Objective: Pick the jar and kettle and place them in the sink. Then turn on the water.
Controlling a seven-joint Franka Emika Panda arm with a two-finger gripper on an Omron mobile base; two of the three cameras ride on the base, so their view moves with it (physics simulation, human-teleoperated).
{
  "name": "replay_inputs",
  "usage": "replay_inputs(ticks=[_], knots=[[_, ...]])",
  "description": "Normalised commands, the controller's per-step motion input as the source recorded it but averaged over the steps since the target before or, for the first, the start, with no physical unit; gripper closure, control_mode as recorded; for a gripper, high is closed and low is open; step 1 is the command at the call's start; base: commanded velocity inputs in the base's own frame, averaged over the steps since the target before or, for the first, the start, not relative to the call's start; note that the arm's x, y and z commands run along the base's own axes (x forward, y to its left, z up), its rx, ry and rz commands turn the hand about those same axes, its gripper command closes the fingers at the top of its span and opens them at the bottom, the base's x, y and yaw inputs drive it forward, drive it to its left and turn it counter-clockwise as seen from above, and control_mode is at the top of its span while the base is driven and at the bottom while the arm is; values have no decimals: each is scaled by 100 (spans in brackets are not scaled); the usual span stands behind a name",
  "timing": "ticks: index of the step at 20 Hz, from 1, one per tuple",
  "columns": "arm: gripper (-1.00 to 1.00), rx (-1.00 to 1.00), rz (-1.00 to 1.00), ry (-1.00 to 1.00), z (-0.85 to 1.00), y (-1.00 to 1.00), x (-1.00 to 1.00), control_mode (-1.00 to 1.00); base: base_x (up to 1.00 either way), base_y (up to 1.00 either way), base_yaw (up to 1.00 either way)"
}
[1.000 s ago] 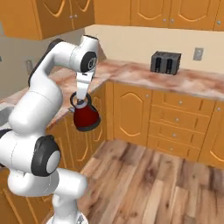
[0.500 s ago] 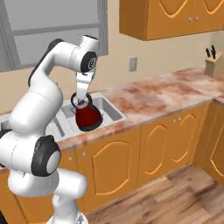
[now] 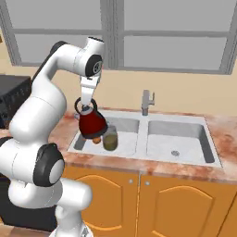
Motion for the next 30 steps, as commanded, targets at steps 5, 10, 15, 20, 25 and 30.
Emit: replay_inputs(ticks=[5,10,15,20,25,30], knots=[[100,0,0,0,0,0,0,100,-14,-68,49],[100,0,0,0,0,0,0,100,-54,-100,4],[100,0,0,0,0,0,0,100,-2,-100,0],[100,0,0,0,0,0,0,100,39,-91,-6],[100,0,0,0,0,0,0,100,83,-10,-8],[100,0,0,0,0,0,0,100,82,-3,-19]])
